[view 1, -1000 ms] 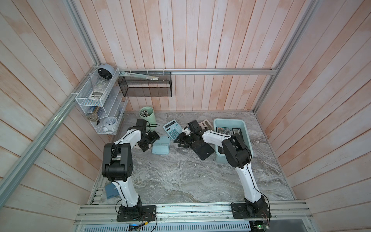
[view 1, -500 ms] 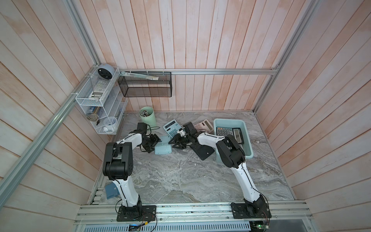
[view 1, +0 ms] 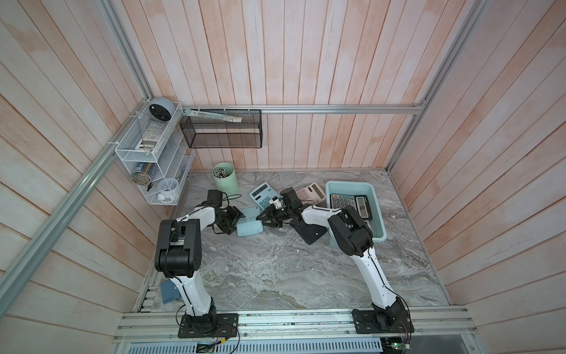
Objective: Put the calculator in the storage box
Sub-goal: Pick up the calculator at the center of the board.
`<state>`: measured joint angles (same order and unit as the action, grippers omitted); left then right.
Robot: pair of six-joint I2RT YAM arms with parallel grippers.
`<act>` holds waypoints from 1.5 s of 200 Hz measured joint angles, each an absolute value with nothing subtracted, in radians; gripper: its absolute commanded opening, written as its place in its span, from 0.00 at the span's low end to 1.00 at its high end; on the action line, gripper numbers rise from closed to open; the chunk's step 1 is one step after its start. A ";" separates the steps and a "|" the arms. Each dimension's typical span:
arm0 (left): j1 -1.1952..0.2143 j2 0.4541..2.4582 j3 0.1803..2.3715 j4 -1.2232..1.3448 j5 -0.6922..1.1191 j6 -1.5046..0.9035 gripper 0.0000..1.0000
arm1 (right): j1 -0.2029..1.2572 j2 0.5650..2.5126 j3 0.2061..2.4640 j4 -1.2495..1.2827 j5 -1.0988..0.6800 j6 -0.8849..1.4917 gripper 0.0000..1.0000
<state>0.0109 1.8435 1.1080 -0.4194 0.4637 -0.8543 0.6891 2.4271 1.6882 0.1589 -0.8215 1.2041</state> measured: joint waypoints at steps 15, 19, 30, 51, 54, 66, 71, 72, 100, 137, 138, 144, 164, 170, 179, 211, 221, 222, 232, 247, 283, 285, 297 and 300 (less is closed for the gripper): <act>0.012 1.832 1.100 -0.419 0.464 -0.864 0.65 | 0.689 2.427 1.687 0.164 -0.825 1.209 0.40; 0.012 1.828 1.097 -0.420 0.464 -0.866 0.65 | 0.689 2.427 1.687 0.164 -0.825 1.211 0.40; 0.012 1.813 1.087 -0.422 0.465 -0.874 0.65 | 0.690 2.427 1.687 0.164 -0.827 1.214 0.41; 0.012 1.778 1.062 -0.421 0.469 -0.888 0.65 | 0.690 2.427 1.687 0.166 -0.831 1.224 0.41; 0.012 1.774 1.059 -0.421 0.471 -0.888 0.65 | 0.690 2.427 1.687 0.168 -0.833 1.225 0.41; 0.012 1.760 1.043 -0.418 0.473 -0.897 0.65 | 0.690 2.427 1.687 0.175 -0.836 1.231 0.40; 0.012 1.756 1.036 -0.418 0.476 -0.902 0.65 | 0.691 2.427 1.687 0.179 -0.837 1.234 0.40; 0.012 1.755 1.035 -0.417 0.476 -0.902 0.65 | 0.691 2.427 1.687 0.180 -0.837 1.234 0.40; 0.012 1.750 1.024 -0.423 0.482 -0.910 0.65 | 0.694 2.427 1.681 0.231 -0.847 1.264 0.42; 0.005 1.750 1.024 -0.429 0.505 -0.910 0.65 | 0.712 2.409 1.640 0.296 -0.865 1.300 0.45; 0.004 1.750 1.024 -0.429 0.506 -0.910 0.65 | 0.713 2.408 1.639 0.297 -0.865 1.299 0.45; 0.003 1.748 1.024 -0.429 0.510 -0.910 0.65 | 0.717 2.404 1.632 0.300 -0.867 1.302 0.45; 0.000 1.735 1.024 -0.430 0.519 -0.910 0.65 | 0.729 2.393 1.611 0.307 -0.875 1.302 0.37; 0.000 1.730 1.024 -0.434 0.516 -0.910 0.65 | 0.731 2.390 1.608 0.314 -0.881 1.298 0.33; 0.001 1.725 1.024 -0.438 0.519 -0.910 0.65 | 0.731 2.382 1.607 0.317 -0.888 1.294 0.32; -0.001 1.699 1.050 -0.501 0.512 -0.908 0.73 | 0.731 2.338 1.604 0.220 -0.886 1.223 0.24; 0.000 1.690 1.080 -0.543 0.500 -0.908 0.77 | 0.731 2.320 1.603 0.175 -0.881 1.190 0.22; 0.000 1.689 1.082 -0.546 0.500 -0.907 0.77 | 0.731 2.318 1.603 0.171 -0.881 1.187 0.22; 0.000 1.678 1.115 -0.590 0.487 -0.908 0.81 | 0.731 2.294 1.603 0.121 -0.875 1.144 0.22; 0.000 1.652 1.171 -0.657 0.467 -0.912 0.88 | 0.731 2.253 1.605 0.032 -0.859 1.066 0.22; 0.001 1.601 1.317 -0.820 0.435 -0.936 1.00 | 0.731 2.151 1.660 -0.249 -0.770 0.808 0.22; 0.002 1.600 1.325 -0.827 0.434 -0.939 1.00 | 0.732 2.145 1.664 -0.265 -0.762 0.793 0.22; 0.002 1.597 1.374 -0.869 0.434 -0.962 1.00 | 0.733 2.104 1.686 -0.357 -0.708 0.690 0.22; 0.004 1.597 1.384 -0.877 0.434 -0.968 1.00 | 0.734 2.096 1.691 -0.376 -0.696 0.671 0.22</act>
